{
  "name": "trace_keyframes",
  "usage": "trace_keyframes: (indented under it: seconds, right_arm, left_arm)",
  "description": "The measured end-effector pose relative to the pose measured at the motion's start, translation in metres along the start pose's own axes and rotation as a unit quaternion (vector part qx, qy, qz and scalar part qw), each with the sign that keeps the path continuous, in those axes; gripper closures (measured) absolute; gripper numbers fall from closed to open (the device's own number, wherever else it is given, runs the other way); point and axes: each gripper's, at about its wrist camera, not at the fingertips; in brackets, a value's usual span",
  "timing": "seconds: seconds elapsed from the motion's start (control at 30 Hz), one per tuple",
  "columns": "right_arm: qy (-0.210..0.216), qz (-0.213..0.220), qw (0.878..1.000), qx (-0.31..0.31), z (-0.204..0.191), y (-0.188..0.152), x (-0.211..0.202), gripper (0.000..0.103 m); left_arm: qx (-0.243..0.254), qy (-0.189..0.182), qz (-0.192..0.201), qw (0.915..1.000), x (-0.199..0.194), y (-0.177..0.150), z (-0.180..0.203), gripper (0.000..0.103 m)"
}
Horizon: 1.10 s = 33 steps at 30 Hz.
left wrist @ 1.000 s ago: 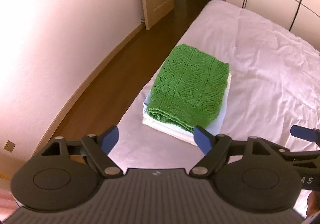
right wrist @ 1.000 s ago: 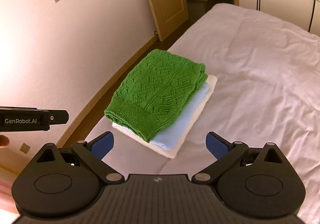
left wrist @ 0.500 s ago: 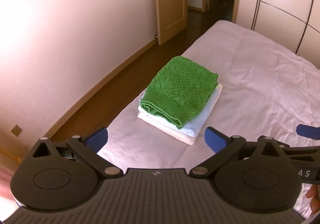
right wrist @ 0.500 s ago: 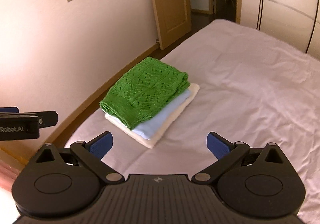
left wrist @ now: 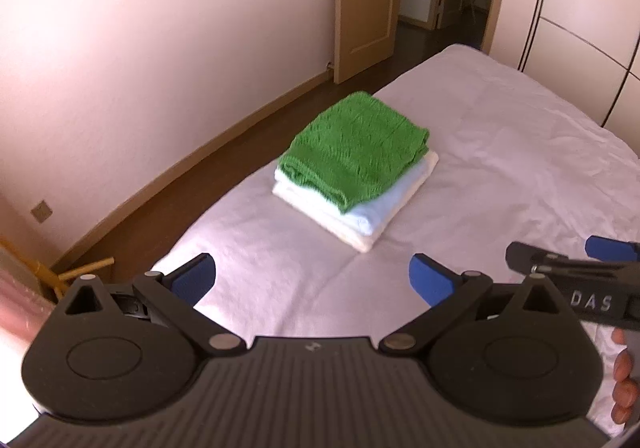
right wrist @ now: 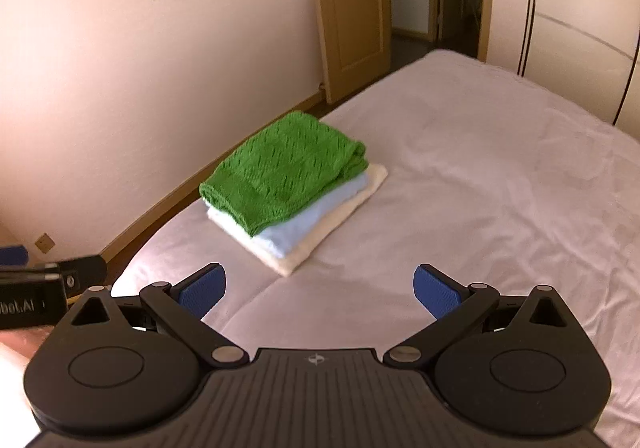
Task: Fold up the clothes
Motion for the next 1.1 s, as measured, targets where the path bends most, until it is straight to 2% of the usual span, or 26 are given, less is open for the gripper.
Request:
trace_keyframes:
  seconds: [0.2, 0.4, 0.7, 1.1]
  right_arm:
    - [0.009, -0.008, 1.0, -0.005, 0.001, -0.006, 0.001, 0.0]
    - [0.01, -0.02, 1.0, -0.007, -0.003, -0.004, 0.011, 0.0]
    - [0.0, -0.046, 0.999, 0.006, -0.016, 0.006, 0.042, 0.0]
    - [-0.022, -0.077, 0.996, 0.048, -0.035, 0.036, 0.088, 0.0]
  left_arm:
    - [-0.013, 0.013, -0.017, 0.9997, 0.005, -0.017, -0.002, 0.001]
    - [-0.01, 0.013, -0.031, 0.9994, 0.016, -0.017, -0.007, 0.001]
    - [0.009, 0.004, -0.057, 0.9983, 0.054, 0.006, -0.02, 0.001]
    - [0.046, -0.023, -0.087, 0.9949, 0.111, 0.052, -0.04, 0.001]
Point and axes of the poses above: each gripper's, at about its wrist camera, not at the fingertips, and x roughly the way its jaws point, z to its right, y to its top, and after that the axes turned 9 degrees about -y, right-handed
